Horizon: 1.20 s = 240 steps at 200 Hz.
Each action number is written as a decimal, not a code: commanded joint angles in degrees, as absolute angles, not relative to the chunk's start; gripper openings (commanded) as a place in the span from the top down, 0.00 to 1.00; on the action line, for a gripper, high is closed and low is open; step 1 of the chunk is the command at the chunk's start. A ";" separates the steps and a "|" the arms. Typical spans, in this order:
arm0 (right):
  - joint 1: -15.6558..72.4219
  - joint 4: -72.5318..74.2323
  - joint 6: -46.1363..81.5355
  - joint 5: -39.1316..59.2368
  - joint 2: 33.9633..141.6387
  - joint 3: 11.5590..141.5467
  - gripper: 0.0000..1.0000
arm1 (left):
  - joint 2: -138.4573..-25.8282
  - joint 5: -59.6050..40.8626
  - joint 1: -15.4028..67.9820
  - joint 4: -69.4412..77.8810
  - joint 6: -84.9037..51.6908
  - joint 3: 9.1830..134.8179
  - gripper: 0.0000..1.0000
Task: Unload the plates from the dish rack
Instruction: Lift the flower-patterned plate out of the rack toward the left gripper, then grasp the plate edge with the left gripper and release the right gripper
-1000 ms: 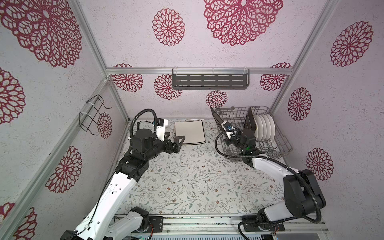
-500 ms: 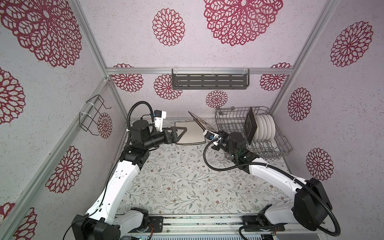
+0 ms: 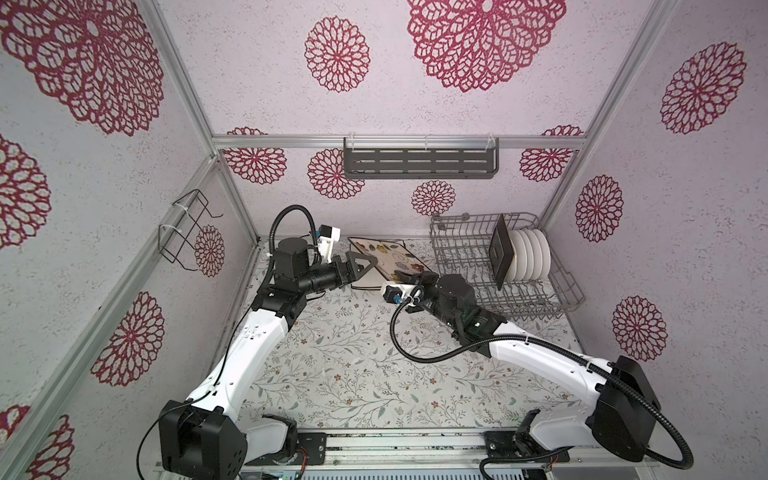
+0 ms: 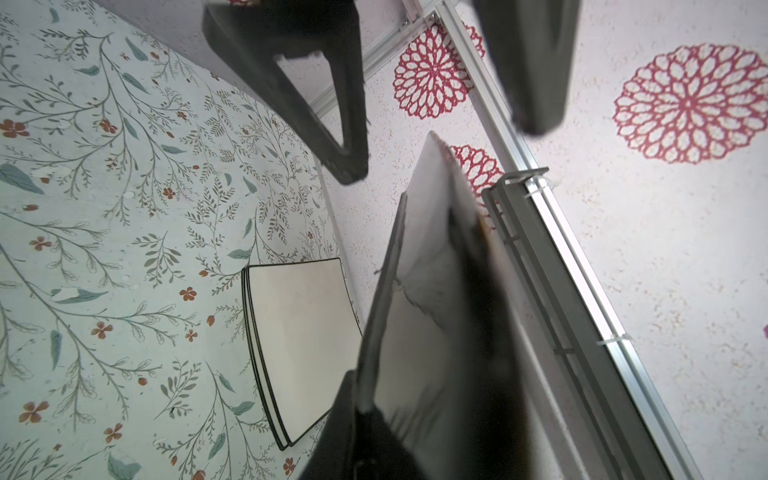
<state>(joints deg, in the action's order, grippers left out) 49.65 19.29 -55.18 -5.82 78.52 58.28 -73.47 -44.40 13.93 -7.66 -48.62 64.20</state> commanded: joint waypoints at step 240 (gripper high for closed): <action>60.10 40.78 -76.38 -25.58 85.72 69.13 1.00 | -77.70 -43.33 13.44 -7.91 -49.25 63.19 1.00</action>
<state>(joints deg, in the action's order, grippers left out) 59.81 25.87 -78.08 -26.26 89.47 63.96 -77.30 -42.59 12.71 -11.68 -58.78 63.33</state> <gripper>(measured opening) 0.158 0.223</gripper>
